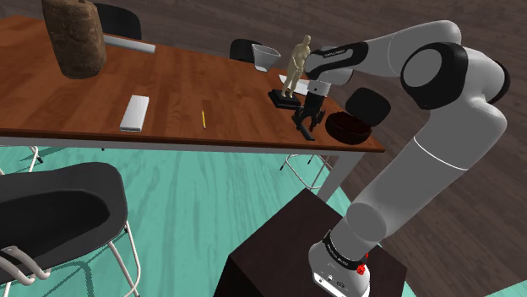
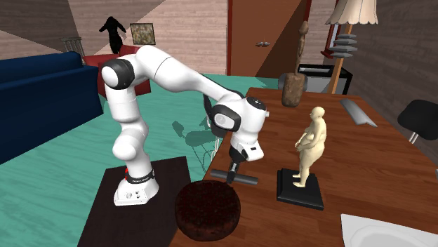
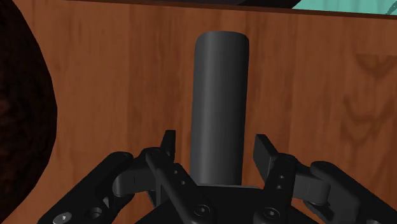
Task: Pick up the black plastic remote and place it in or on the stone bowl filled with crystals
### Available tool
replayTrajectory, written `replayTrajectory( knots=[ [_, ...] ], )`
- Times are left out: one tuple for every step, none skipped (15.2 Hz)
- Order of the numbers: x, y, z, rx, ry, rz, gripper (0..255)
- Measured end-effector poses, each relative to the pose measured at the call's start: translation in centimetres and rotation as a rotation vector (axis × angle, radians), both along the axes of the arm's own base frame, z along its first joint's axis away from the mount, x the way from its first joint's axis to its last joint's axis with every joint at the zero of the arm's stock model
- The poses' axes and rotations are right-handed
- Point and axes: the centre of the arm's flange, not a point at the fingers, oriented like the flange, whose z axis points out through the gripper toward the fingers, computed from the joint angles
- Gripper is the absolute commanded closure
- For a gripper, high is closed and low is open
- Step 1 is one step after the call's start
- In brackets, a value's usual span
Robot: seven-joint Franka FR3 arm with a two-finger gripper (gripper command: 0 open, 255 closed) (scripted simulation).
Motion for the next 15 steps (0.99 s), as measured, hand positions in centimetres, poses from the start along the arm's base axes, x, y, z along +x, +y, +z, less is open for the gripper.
replayTrajectory(
  knots=[
    [-0.3, -0.4, 0.3, -0.022, 0.008, 0.008, 255],
    [-0.3, -0.4, 0.3, -0.023, 0.008, 0.009, 255],
    [-0.2, -0.4, 0.3, -0.013, 0.001, 0.002, 255],
    [-0.1, -0.4, 0.4, -0.008, -0.003, -0.003, 255],
    [-0.1, -0.5, 0.4, -0.005, -0.005, -0.005, 255],
    [-0.1, -0.5, 0.4, -0.003, -0.005, -0.006, 255],
    [0.0, -0.4, 0.4, -0.002, -0.005, -0.006, 255],
    [0.0, -0.4, 0.4, -0.002, -0.006, -0.006, 255],
    [0.0, -0.4, 0.4, -0.003, -0.008, -0.006, 255],
    [0.0, -0.1, 0.4, 0.001, -0.004, -0.003, 255],
    [0.0, 0.1, 0.6, 0.003, -0.002, -0.001, 255],
    [0.1, 0.2, 1.0, 0.004, -0.001, -0.001, 255],
    [0.1, 0.1, 1.4, 0.005, 0.000, 0.000, 255],
    [0.1, 0.1, 1.9, 0.005, 0.000, 0.000, 255],
    [0.0, 0.2, 2.4, 0.005, 0.000, 0.000, 255]
  ],
)
